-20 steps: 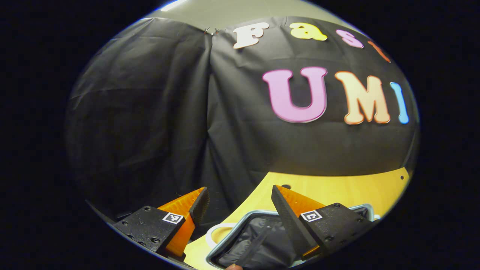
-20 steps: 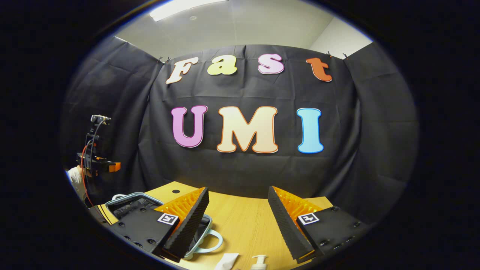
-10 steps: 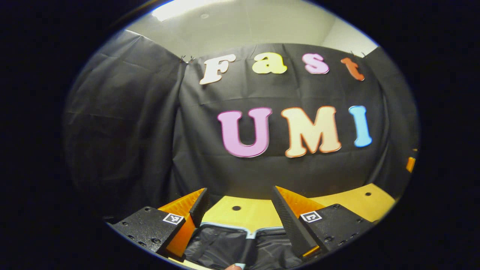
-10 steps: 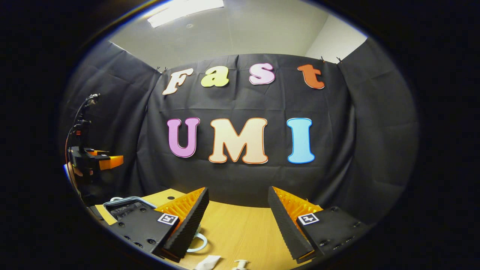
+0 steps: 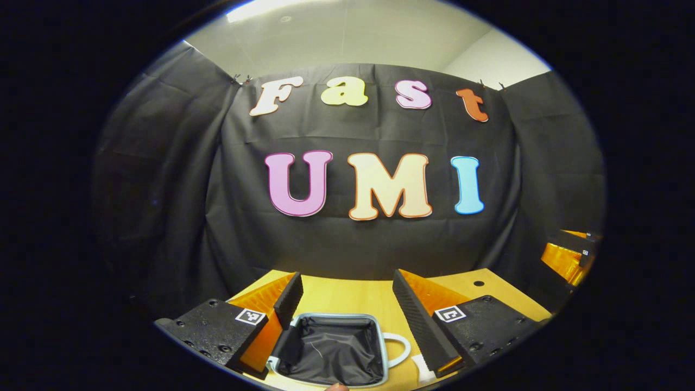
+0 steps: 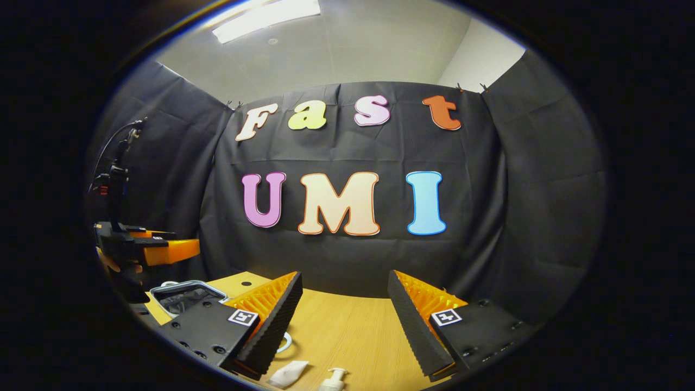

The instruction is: First open the suitcase, pack the skin care products into it, and then close the suitcase.

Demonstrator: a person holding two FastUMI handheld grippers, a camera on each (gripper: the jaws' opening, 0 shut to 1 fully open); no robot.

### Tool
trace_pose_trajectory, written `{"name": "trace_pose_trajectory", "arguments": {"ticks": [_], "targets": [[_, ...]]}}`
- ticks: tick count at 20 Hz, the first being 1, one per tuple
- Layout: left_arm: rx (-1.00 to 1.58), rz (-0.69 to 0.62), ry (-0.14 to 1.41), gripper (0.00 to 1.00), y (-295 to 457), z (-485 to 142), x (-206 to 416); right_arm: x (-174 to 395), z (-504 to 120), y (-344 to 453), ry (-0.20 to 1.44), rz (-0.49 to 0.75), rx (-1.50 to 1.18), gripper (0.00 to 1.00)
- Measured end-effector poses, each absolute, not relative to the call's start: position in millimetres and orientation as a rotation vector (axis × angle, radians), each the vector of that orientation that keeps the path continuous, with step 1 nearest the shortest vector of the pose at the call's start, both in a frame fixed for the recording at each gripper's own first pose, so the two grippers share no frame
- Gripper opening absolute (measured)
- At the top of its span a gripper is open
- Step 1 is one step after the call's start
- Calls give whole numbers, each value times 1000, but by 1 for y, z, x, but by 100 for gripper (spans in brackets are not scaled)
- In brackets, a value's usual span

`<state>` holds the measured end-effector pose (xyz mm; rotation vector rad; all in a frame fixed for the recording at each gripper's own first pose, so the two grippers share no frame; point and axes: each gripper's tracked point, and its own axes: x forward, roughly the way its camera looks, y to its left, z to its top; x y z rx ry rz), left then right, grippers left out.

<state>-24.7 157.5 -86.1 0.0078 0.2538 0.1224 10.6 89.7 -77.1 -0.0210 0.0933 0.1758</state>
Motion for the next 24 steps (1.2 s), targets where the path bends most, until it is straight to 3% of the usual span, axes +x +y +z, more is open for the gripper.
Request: {"name": "trace_pose_trajectory", "arguments": {"ticks": [2,3,6,14,24], "targets": [[-18,90,284,100,140,-97,-26,8,-74,84,88,178,-18,100],[-25,71,305,96,129,-103,-27,8,-73,79,85,174,-18,100],[-25,18,380,99,105,-133,-32,3,-80,69,101,163,-20,99],[-80,-133,622,95,26,-227,-63,-18,-93,33,139,130,-74,99],[-119,-156,912,95,-18,-348,-108,-48,-108,-23,193,62,-111,100]]}}
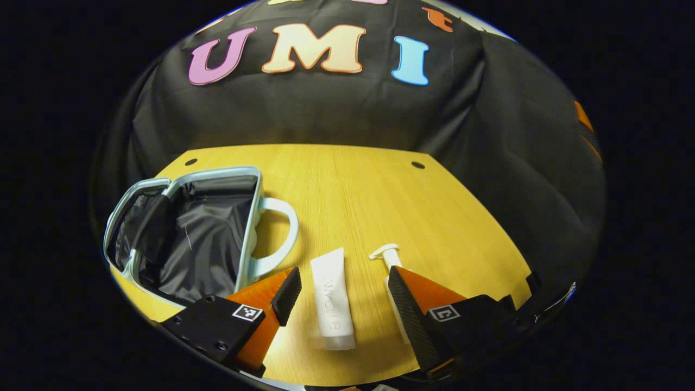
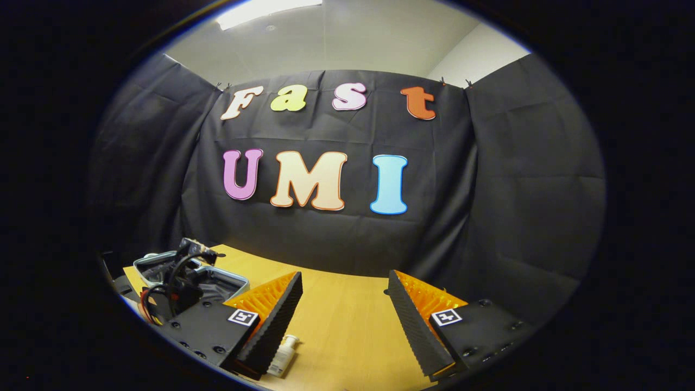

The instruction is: First open the suitcase, pack the skin care products into it, and then close the suitcase.

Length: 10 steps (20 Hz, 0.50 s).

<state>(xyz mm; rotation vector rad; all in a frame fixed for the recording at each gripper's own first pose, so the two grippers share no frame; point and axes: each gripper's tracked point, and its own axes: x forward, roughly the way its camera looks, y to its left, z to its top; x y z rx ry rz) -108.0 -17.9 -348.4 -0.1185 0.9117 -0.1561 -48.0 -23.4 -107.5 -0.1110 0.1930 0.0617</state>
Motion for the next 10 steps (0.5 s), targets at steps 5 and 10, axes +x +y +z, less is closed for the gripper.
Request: {"name": "trace_pose_trajectory", "arguments": {"ticks": [5,10], "targets": [[-121,-124,1013,95,-18,-392,-120,-54,-118,-42,223,40,-119,100],[-101,-86,1062,76,-13,-418,-129,-50,-128,-41,244,61,-129,100]]}}
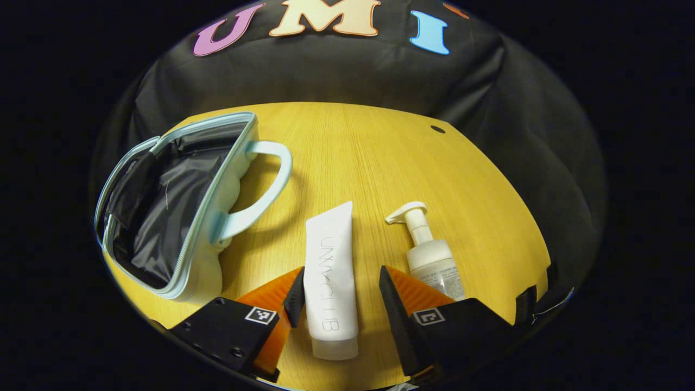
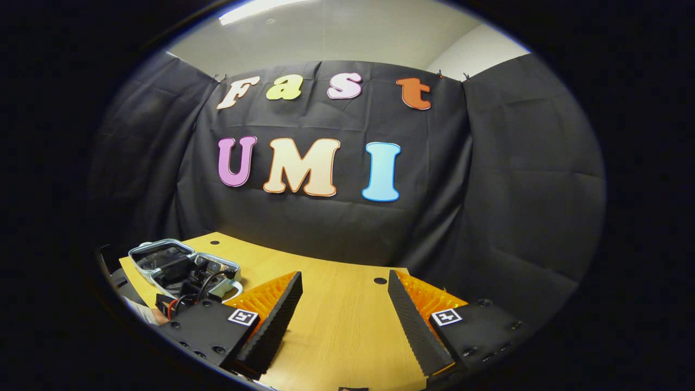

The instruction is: First open the suitcase, pack the skin care products into it, and then close the suitcase.

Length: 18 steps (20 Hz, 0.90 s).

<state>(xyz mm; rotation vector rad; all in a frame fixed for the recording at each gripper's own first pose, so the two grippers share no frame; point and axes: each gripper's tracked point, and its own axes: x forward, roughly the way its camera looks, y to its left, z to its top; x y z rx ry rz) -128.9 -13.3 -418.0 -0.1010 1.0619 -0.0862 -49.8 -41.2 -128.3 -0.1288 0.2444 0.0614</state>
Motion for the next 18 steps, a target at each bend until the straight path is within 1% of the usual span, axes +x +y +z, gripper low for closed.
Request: {"name": "trace_pose_trajectory", "arguments": {"ticks": [1,2,3,4,5,9,10,11,12,14,18], "targets": [[-74,-81,1045,73,-9,-419,-125,-50,-130,-40,245,71,-132,100],[-51,-70,1049,64,-6,-421,-126,-49,-132,-37,246,81,-133,100],[-36,-72,1042,59,-5,-422,-124,-48,-137,-34,249,93,-130,100],[-26,-81,1037,52,-7,-423,-121,-47,-143,-30,259,106,-122,100],[-17,-83,1031,51,-8,-424,-119,-46,-153,-25,274,120,-109,100],[-94,-60,1023,41,-6,-424,-114,-40,-201,3,373,165,-95,100],[-129,-60,1022,22,-6,-425,-114,-39,-212,10,402,172,-97,100],[-156,-75,1030,19,-7,-425,-112,-40,-223,18,432,183,-90,100],[-181,-95,1032,11,-6,-424,-112,-40,-234,25,459,189,-85,100],[-221,-136,1029,6,-6,-422,-112,-40,-262,36,537,180,-76,100],[-227,-173,1043,5,-5,-422,-113,-49,-320,61,709,173,-67,100]]}}
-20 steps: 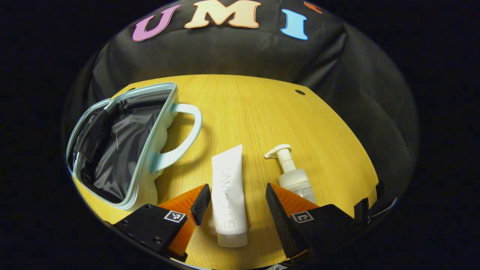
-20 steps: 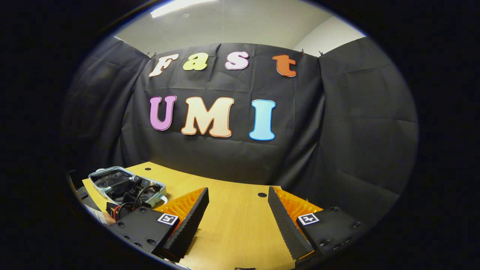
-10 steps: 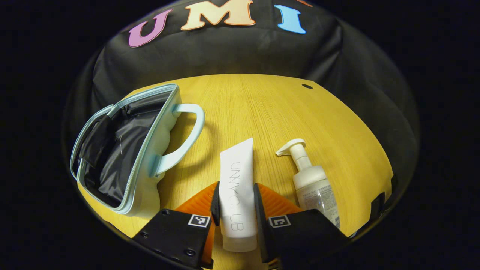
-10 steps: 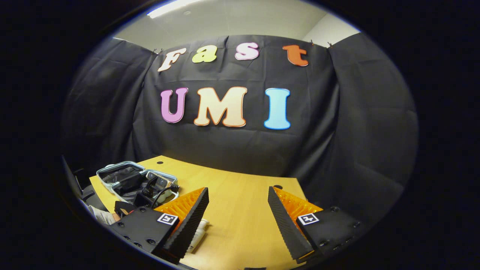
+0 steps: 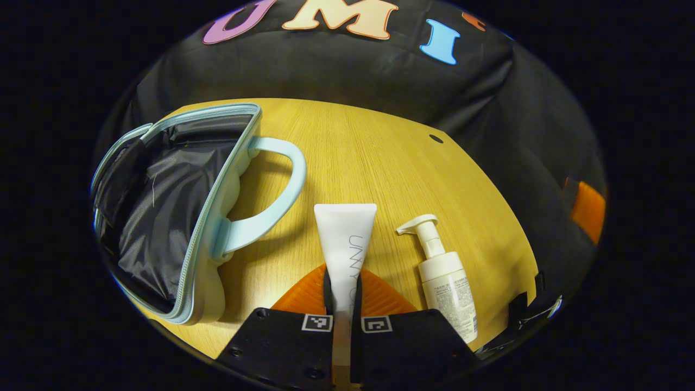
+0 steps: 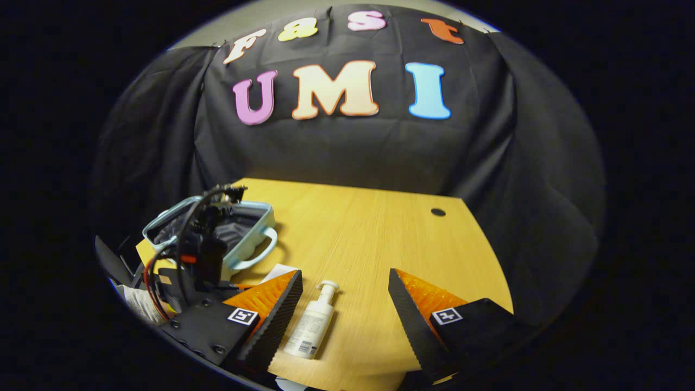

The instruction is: First open the suitcase, pack the skin care products into it, and then close the suitcase.

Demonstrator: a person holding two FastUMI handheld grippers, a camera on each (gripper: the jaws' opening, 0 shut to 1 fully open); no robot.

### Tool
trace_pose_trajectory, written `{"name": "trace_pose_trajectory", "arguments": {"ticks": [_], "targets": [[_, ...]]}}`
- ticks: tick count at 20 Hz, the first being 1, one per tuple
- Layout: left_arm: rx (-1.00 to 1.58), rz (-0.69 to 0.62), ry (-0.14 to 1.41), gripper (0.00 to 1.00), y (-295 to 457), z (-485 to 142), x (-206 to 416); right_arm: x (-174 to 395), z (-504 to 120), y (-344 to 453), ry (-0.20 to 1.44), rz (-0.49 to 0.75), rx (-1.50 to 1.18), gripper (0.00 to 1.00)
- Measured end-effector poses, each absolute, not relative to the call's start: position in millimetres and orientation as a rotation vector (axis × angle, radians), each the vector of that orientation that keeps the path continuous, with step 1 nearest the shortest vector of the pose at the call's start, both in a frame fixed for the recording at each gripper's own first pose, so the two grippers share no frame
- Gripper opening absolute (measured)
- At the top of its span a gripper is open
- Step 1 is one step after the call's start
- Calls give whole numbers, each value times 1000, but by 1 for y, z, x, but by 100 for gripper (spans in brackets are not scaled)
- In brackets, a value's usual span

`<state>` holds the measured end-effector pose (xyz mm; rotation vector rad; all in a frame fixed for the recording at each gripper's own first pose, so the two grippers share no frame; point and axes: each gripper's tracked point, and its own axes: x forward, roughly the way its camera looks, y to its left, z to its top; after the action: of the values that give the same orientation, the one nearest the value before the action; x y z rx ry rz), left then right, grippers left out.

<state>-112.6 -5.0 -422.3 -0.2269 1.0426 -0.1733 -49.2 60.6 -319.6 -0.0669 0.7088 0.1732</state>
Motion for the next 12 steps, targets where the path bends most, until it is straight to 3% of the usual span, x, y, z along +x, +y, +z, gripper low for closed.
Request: {"name": "trace_pose_trajectory", "arguments": {"ticks": [12], "targets": [[-244,-214,1040,5,-5,-422,-114,-91,-447,84,1110,175,-54,100]]}}
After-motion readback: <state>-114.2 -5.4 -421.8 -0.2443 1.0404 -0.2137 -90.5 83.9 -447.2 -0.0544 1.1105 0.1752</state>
